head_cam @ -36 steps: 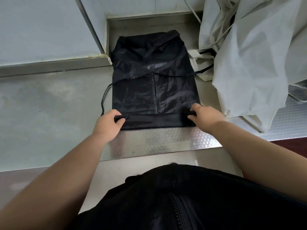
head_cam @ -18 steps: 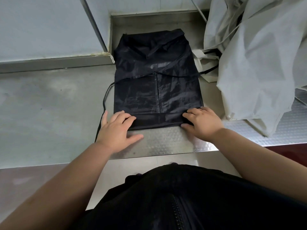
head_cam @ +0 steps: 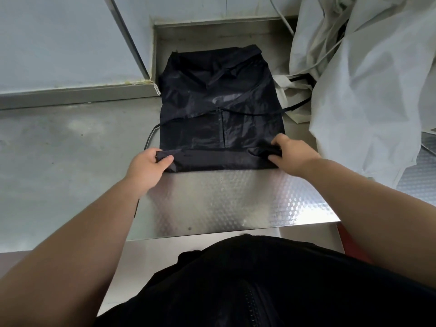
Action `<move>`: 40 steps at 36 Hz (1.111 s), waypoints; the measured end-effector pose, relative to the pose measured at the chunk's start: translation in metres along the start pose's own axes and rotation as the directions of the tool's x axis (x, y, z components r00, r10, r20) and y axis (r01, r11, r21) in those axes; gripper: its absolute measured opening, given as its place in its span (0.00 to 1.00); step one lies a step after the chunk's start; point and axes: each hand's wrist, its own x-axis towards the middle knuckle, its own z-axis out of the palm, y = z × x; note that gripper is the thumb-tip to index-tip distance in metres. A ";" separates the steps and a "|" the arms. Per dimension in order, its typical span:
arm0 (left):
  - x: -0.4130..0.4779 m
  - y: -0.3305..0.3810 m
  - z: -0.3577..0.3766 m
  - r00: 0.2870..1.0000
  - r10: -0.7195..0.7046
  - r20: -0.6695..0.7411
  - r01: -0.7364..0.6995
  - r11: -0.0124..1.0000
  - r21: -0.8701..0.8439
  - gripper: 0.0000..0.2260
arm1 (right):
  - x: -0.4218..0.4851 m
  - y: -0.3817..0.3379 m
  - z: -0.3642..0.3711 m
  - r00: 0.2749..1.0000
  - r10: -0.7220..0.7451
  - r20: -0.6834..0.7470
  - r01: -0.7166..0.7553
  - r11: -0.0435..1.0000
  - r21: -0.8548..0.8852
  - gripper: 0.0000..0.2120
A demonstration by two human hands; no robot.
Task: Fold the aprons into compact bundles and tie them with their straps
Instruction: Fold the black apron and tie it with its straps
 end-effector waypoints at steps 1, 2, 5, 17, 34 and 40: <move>0.001 0.002 0.003 0.999 -0.006 -0.036 0.007 0.999 0.038 0.10 | 0.001 -0.001 0.000 1.000 0.018 -0.008 -0.018 1.000 -0.022 0.20; 0.000 0.005 0.007 0.997 -0.008 -0.081 0.016 0.995 0.098 0.11 | 0.002 -0.003 -0.001 0.999 0.027 -0.035 -0.030 0.997 -0.066 0.20; -0.005 0.011 0.015 0.978 0.027 -0.207 0.035 0.956 0.290 0.16 | -0.001 -0.008 0.007 0.986 -0.063 -0.155 0.007 0.940 -0.342 0.20; -0.016 0.003 0.024 0.850 0.413 0.327 -0.523 0.593 0.612 0.31 | -0.007 -0.003 0.028 0.987 -0.152 0.060 0.163 0.879 -0.448 0.32; 0.005 0.018 -0.007 0.967 0.123 0.223 -0.183 0.945 0.270 0.06 | 0.007 -0.008 0.004 0.994 -0.110 -0.015 0.106 0.983 -0.149 0.16; -0.003 0.003 0.008 0.898 0.440 0.018 -0.354 0.697 0.624 0.16 | -0.001 -0.006 0.021 0.951 -0.223 -0.212 0.103 0.881 -0.462 0.15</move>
